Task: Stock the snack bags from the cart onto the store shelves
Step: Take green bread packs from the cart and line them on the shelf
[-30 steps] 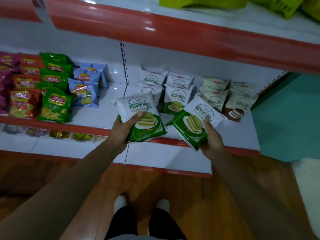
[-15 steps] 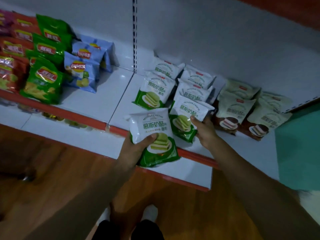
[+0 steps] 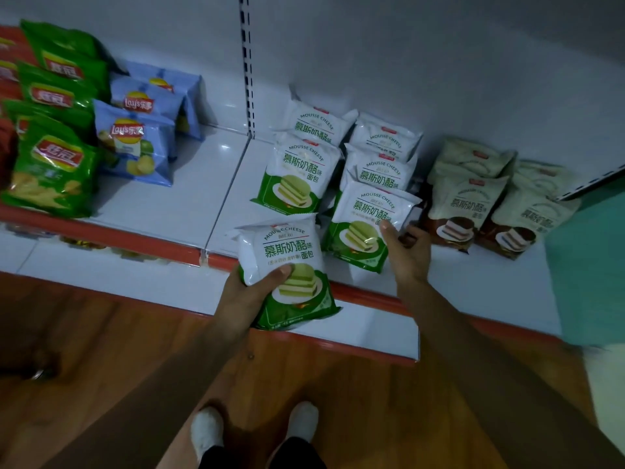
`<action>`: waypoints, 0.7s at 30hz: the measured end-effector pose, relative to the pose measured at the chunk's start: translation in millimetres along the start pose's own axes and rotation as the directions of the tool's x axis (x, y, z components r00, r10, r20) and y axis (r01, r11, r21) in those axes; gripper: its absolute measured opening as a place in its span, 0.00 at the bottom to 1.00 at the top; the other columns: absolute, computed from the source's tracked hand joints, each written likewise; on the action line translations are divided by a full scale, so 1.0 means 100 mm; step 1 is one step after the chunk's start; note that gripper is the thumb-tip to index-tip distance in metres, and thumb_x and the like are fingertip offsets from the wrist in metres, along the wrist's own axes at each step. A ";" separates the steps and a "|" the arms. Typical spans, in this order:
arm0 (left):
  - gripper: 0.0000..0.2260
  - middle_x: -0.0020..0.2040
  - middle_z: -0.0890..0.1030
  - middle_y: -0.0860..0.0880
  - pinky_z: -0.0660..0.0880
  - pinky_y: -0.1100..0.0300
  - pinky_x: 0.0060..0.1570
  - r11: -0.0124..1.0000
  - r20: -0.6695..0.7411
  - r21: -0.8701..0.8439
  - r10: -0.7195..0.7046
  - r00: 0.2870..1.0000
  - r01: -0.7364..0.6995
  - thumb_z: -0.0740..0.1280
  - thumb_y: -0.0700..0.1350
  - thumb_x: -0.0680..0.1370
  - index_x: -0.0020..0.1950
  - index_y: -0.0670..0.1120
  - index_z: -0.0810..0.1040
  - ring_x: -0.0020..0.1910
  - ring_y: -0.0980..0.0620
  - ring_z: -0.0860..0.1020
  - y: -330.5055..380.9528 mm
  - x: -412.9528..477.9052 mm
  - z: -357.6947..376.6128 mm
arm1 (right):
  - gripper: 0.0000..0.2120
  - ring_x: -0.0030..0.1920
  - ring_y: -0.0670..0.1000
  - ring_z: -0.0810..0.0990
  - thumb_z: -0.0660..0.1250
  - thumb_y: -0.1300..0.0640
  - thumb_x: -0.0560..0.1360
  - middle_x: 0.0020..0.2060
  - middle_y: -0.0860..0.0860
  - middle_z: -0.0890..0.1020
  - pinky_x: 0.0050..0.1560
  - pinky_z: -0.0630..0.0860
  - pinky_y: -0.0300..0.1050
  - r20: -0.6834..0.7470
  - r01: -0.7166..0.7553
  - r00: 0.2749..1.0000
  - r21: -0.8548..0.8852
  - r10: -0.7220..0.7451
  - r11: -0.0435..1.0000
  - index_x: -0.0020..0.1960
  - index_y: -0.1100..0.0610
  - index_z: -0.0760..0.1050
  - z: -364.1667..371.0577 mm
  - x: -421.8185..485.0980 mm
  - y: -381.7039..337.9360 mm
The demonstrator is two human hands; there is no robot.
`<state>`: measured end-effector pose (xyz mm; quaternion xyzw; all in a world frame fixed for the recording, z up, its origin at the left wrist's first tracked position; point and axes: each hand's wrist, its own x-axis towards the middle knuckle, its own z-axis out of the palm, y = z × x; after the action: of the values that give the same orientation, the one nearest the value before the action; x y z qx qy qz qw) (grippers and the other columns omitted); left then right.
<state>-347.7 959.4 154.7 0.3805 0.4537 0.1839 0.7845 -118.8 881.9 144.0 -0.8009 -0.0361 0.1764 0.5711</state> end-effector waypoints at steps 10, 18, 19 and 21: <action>0.25 0.54 0.81 0.48 0.80 0.62 0.41 0.916 0.162 0.339 0.168 0.972 -0.215 0.75 0.39 0.68 0.61 0.43 0.70 0.49 0.53 0.82 0.69 0.48 0.03 | 0.14 0.51 0.43 0.82 0.70 0.59 0.74 0.53 0.48 0.83 0.46 0.80 0.37 0.488 0.109 0.865 0.039 -0.114 0.993 0.59 0.57 0.76 0.48 -0.80 -0.13; 0.29 0.58 0.76 0.50 0.77 0.64 0.45 0.780 -0.025 0.553 0.365 0.931 -0.292 0.76 0.48 0.69 0.65 0.45 0.67 0.52 0.54 0.77 0.76 0.81 -0.05 | 0.15 0.46 0.47 0.80 0.72 0.58 0.72 0.47 0.50 0.81 0.40 0.75 0.30 0.214 0.218 0.957 -0.071 -0.199 0.973 0.57 0.59 0.76 1.00 -0.73 -0.12; 0.28 0.60 0.76 0.49 0.77 0.60 0.48 0.773 -0.062 0.577 0.363 0.930 -0.264 0.75 0.50 0.70 0.65 0.45 0.68 0.54 0.52 0.77 0.72 0.81 -0.07 | 0.15 0.47 0.49 0.81 0.72 0.58 0.72 0.48 0.51 0.82 0.40 0.75 0.33 0.202 0.206 0.962 -0.087 -0.186 0.975 0.57 0.60 0.76 1.04 -0.72 -0.09; 0.25 0.61 0.77 0.47 0.76 0.59 0.48 0.777 -0.076 0.591 0.323 0.944 -0.218 0.73 0.49 0.72 0.65 0.45 0.68 0.53 0.51 0.77 0.65 0.81 -0.09 | 0.15 0.49 0.53 0.81 0.71 0.59 0.73 0.49 0.55 0.83 0.43 0.76 0.39 0.187 0.165 0.972 -0.108 -0.143 0.980 0.58 0.61 0.75 1.11 -0.70 -0.04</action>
<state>-310.1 1056.2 155.2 0.6431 0.4944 0.1817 0.5558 -219.8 965.1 133.3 -0.8104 -0.1599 0.1997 0.5270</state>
